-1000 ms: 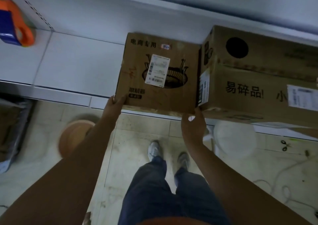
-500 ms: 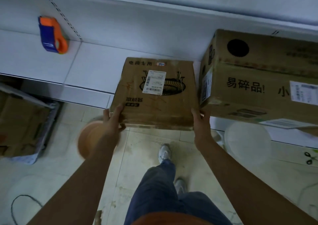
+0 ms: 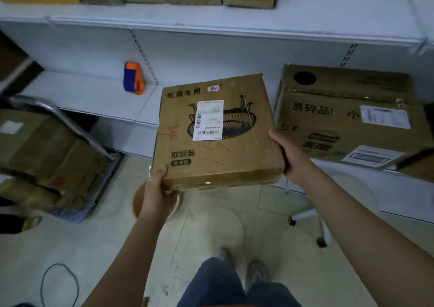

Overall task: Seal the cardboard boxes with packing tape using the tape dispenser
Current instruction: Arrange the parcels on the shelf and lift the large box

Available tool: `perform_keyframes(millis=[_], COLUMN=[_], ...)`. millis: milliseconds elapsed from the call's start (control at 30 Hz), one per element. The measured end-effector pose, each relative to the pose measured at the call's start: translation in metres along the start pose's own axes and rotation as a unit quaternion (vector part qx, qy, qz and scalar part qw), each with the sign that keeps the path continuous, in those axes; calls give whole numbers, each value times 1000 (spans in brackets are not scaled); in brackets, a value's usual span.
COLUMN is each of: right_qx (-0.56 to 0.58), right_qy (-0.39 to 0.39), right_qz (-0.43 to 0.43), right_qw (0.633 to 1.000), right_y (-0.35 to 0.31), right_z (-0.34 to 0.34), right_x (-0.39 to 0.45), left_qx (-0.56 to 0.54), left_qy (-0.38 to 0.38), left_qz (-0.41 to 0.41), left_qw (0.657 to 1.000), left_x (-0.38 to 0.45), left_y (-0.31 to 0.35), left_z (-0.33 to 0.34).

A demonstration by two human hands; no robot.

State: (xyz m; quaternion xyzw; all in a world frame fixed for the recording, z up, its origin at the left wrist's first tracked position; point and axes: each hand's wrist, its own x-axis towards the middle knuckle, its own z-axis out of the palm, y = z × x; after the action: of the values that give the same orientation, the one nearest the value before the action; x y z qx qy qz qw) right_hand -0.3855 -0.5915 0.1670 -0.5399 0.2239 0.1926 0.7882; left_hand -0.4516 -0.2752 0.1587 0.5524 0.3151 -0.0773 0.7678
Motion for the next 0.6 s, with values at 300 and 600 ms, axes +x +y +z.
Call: perform_keyframes(millis=[300,600], right_qx=[85,123], right_qy=[101,221], right_qz=[-55,-138], right_qw=[990,958], right_y=[5,35], right_z=[-35,-80], right_x=[-127,-251], left_qx=[193,346], left_qy=[-239,-414], left_qz=[35,167], left_qw=[951,825], left_x=[-46,-93], left_y=[4,-7], left_z=[6,40])
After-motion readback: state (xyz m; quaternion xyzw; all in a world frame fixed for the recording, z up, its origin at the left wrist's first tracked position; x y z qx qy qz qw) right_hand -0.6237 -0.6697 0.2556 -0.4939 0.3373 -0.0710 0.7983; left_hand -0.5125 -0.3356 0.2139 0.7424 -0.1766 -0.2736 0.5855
